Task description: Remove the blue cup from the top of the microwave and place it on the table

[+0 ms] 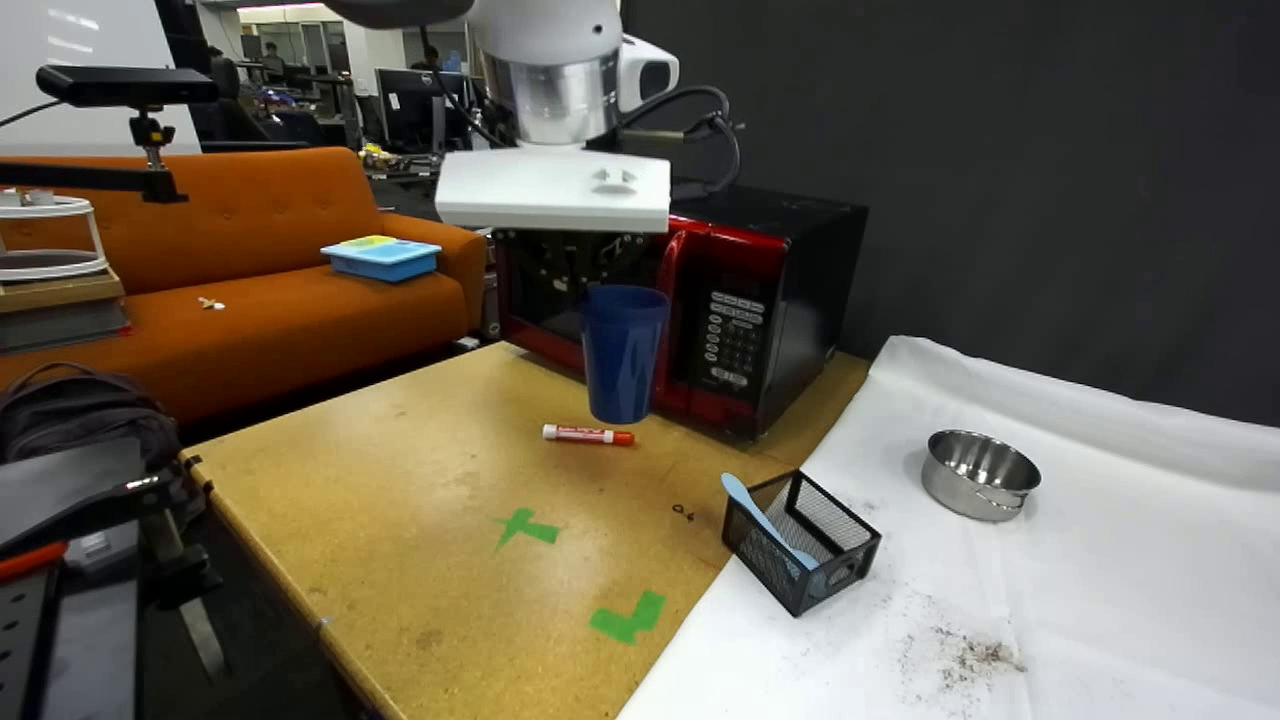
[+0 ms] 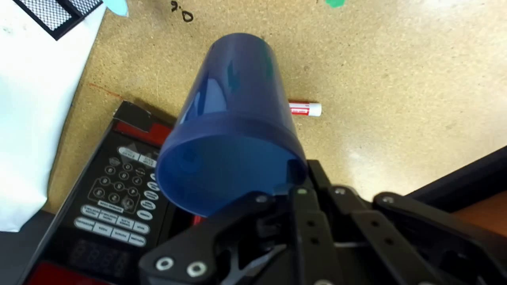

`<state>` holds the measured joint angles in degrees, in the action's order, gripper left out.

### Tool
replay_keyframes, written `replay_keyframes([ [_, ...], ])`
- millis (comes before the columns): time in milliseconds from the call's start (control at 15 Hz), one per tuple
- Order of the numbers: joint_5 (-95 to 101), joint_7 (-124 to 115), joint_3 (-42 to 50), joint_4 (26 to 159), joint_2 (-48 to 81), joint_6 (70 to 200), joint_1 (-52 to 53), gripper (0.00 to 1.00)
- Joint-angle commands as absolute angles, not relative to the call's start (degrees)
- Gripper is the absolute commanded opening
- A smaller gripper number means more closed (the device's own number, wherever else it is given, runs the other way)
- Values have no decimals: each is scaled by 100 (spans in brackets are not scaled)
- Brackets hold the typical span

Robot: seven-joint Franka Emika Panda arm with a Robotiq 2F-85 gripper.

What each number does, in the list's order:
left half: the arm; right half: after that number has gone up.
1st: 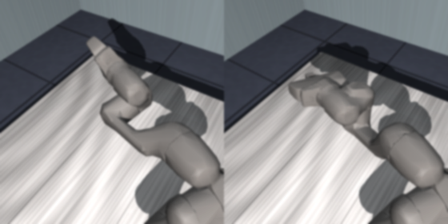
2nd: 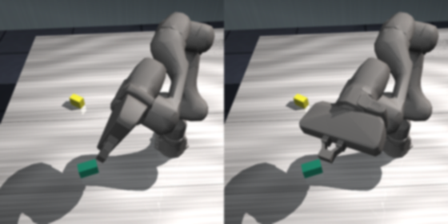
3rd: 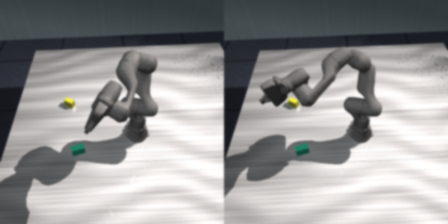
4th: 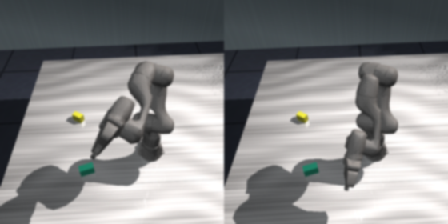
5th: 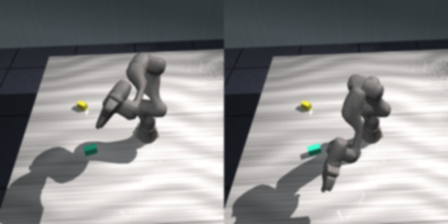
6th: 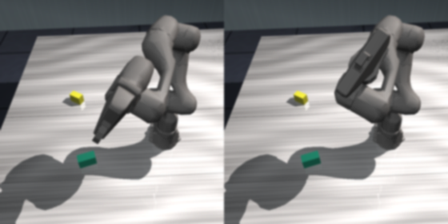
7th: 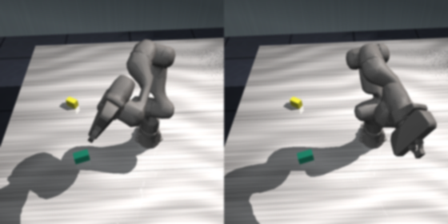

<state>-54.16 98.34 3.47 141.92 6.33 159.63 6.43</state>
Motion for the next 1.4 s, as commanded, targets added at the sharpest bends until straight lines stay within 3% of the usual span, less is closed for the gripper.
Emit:
replay_keyframes([
  [0,-6544,10931,233,13769,1237,15916,420,1],
  [800,-9685,14121,533,14233,1590,16317,245,1],
  [1333,-10760,15130,824,14040,2246,16208,184,1],
])
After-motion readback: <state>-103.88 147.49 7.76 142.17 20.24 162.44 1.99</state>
